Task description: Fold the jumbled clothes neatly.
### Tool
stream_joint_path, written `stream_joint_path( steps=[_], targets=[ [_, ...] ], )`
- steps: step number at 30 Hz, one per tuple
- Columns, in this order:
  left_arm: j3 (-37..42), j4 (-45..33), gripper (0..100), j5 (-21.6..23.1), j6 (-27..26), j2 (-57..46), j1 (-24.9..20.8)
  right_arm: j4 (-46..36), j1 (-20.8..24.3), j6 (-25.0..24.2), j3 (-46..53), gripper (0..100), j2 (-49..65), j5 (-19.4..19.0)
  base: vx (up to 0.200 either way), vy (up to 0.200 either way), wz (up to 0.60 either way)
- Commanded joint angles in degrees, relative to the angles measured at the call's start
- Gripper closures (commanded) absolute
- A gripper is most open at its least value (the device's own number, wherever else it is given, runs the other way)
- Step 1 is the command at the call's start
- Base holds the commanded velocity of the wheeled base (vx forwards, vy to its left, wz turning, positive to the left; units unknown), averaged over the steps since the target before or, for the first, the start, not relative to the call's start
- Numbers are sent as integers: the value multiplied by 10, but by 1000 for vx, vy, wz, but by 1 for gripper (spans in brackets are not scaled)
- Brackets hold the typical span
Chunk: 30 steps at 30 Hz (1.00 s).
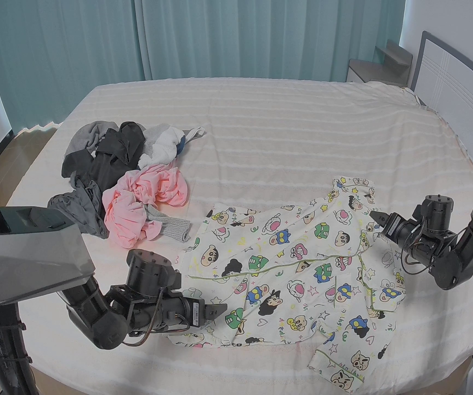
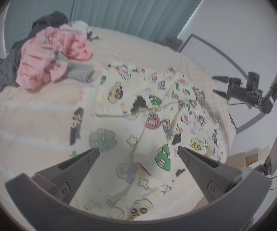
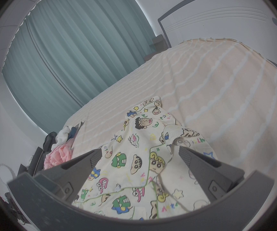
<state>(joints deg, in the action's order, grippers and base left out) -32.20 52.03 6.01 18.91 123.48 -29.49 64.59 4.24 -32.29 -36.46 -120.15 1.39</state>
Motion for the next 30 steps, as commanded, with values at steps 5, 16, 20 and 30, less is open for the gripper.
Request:
stream_joint_path(
  steps=[5, 16, 20, 30],
  targets=[
    [-119, -115, 0, 45, 68, 12, -27, 27, 38, -5, 110, 0, 102, -4, 0, 0, 0],
    [-124, -115, 0, 45, 99, 58, -25, 66, 50, -4, 145, 0, 106, -4, 0, 0, 0],
    [-121, -116, 0, 45, 100, 59, -25, 74, 50, -5, 155, 0, 102, -4, 0, 0, 0],
    [-127, -115, 0, 44, 122, 63, -28, 79, 47, -5, 158, 0, 101, -4, 0, 0, 0]
  ],
)
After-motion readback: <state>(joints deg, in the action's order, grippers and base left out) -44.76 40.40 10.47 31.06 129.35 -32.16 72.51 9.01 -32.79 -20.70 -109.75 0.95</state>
